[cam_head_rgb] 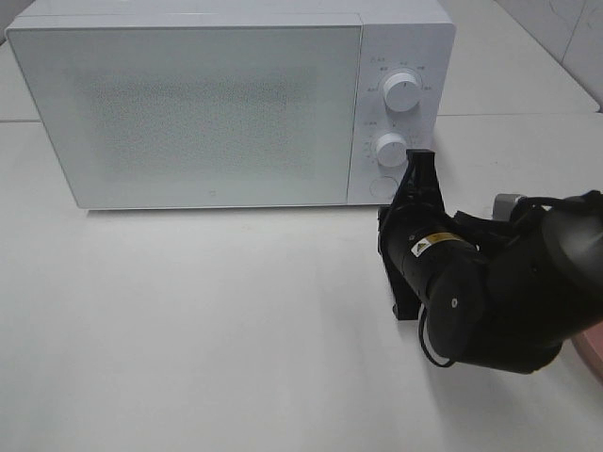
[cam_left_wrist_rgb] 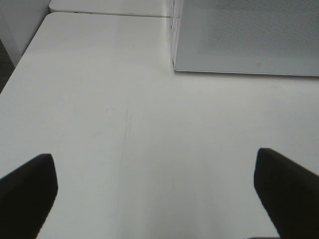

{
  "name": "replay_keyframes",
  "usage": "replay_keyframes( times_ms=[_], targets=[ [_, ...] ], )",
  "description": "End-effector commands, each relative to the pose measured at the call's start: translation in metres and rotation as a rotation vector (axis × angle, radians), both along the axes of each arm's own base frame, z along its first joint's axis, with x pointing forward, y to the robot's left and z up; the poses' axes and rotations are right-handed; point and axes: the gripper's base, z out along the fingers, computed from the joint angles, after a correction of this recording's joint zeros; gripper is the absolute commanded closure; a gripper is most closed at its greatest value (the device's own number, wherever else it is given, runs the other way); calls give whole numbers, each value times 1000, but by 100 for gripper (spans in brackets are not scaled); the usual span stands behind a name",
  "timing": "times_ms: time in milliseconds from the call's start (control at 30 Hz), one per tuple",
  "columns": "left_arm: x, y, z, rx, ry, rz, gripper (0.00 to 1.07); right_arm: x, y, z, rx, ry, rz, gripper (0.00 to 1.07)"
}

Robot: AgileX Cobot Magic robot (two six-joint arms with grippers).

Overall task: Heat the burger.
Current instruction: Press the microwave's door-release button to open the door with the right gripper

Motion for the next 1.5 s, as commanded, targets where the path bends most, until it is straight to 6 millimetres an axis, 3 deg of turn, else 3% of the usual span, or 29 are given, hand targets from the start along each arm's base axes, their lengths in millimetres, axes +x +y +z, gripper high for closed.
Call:
replay_keyframes(
  times_ms=[33,500,1500],
  targets=[
    [-3,0,0,2,-32,-1,7,12,1,0,1,-10,18,107],
    [-3,0,0,0,-32,0,7,48,-2,-6,-6,-9,15,107],
    [-2,0,0,2,-31,-1,7,83,-6,-28,-3,3,-58,107]
  ],
)
